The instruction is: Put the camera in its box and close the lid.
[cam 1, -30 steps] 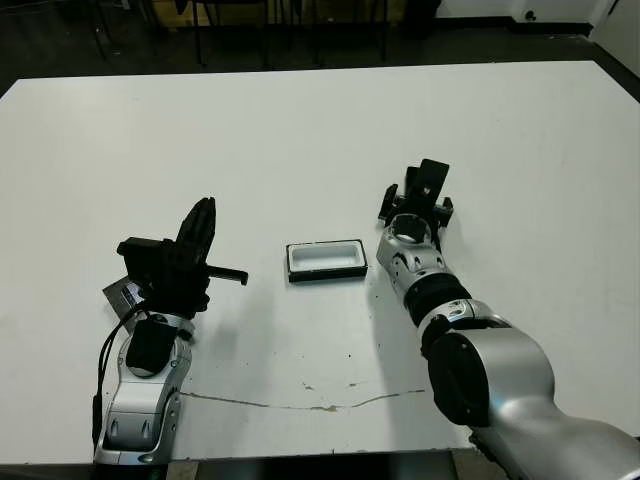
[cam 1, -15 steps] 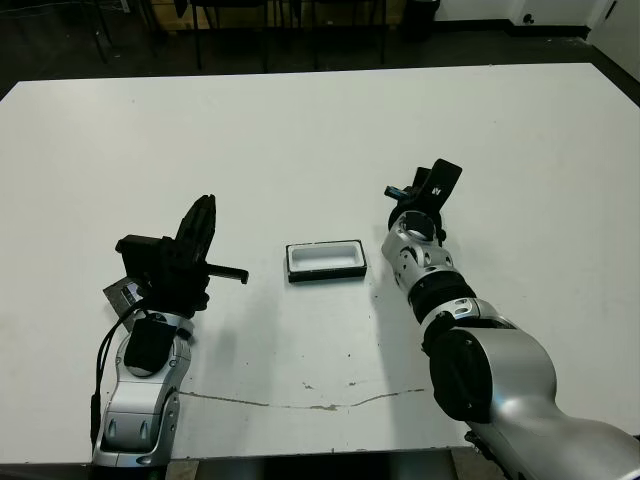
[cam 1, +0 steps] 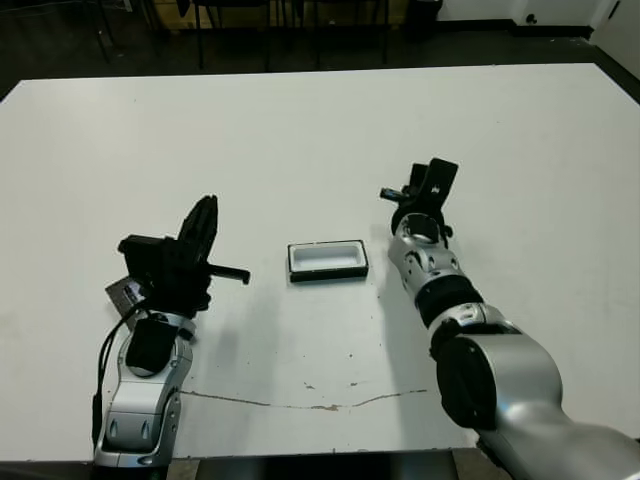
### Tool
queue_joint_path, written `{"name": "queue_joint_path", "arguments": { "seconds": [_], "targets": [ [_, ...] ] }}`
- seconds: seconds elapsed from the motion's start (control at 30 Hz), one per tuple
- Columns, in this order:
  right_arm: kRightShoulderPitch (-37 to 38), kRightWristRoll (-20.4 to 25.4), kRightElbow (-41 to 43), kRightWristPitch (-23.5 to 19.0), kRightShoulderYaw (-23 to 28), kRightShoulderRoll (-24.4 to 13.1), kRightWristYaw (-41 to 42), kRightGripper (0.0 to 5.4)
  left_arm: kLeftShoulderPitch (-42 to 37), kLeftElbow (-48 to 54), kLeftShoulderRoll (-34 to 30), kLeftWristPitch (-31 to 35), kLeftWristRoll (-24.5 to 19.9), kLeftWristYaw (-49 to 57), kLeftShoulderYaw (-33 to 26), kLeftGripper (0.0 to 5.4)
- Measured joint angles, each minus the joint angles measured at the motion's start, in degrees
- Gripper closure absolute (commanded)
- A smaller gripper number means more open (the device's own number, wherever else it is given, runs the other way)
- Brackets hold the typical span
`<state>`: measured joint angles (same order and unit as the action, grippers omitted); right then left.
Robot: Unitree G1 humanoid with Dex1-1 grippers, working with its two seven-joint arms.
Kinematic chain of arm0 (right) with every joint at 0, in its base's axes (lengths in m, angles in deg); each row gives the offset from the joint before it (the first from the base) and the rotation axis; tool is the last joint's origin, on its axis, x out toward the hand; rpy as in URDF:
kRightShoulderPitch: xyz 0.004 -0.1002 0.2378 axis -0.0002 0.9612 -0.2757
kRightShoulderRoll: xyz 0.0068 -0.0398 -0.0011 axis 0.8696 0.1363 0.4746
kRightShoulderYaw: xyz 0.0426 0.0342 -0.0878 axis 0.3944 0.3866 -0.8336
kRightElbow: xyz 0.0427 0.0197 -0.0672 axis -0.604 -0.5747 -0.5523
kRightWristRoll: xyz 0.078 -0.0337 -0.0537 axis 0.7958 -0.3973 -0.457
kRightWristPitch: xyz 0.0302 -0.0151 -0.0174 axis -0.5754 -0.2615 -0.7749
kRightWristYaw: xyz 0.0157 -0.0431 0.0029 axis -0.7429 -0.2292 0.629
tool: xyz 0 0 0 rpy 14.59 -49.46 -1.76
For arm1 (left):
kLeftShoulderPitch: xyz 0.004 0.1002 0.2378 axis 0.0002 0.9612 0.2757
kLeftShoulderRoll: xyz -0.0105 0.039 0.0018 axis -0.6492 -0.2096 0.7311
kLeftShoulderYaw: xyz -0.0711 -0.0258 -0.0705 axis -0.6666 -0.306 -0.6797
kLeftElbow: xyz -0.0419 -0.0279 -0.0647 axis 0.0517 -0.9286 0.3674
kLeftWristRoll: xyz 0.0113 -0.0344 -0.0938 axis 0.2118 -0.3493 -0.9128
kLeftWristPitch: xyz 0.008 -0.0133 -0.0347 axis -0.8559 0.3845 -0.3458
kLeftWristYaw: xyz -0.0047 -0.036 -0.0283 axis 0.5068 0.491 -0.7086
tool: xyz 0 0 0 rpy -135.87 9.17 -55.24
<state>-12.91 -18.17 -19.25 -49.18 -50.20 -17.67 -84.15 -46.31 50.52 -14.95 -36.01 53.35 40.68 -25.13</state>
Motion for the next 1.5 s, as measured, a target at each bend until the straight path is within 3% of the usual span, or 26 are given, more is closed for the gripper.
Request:
{"name": "queue_joint_path", "arguments": {
  "seconds": [0.17,0.27,0.4,0.53,0.67,0.87,1.07,1.3,1.5],
  "targets": [
    [9.31,1.40,23.17,-1.75,-3.71,-5.56,13.82,4.74,0.15,0.02,0.00,-0.21,-0.05,-0.08,-0.05,5.40],
    [13.26,5.00,36.53,-4.44,-6.14,-11.43,26.96,4.74,0.18,-0.17,-0.01,-0.53,-0.04,-0.09,-0.07,5.40],
    [14.48,11.24,44.36,-8.80,-6.68,-19.00,42.07,4.74,0.33,-0.14,-0.01,-0.50,-0.04,-0.08,-0.07,5.40],
    [14.49,15.37,46.74,-14.10,-7.47,-24.10,52.19,4.74,0.38,-0.12,-0.04,-0.45,-0.03,-0.05,-0.24,5.40],
    [12.66,17.28,45.45,-18.07,-9.98,-28.91,63.58,4.74,0.53,-0.03,-0.12,-0.15,0.05,0.19,-0.51,5.40],
    [4.01,15.16,37.26,-18.72,-15.70,-34.33,78.30,4.74,0.79,0.10,-0.18,-0.13,0.03,0.35,-0.73,5.40],
    [-3.41,13.61,21.03,-14.04,-18.94,-33.37,92.36,4.74,0.96,0.18,-0.21,-0.15,0.02,0.41,-0.85,5.40],
    [-9.03,8.29,10.41,-8.80,-22.35,-29.83,97.64,4.74,0.97,0.16,-0.18,-0.13,0.03,0.57,-0.79,5.40],
    [-11.07,4.28,8.07,-8.13,-24.52,-27.62,98.45,4.74,0.97,0.14,-0.18,-0.14,0.03,0.59,-0.75,5.40]
  ]
}}
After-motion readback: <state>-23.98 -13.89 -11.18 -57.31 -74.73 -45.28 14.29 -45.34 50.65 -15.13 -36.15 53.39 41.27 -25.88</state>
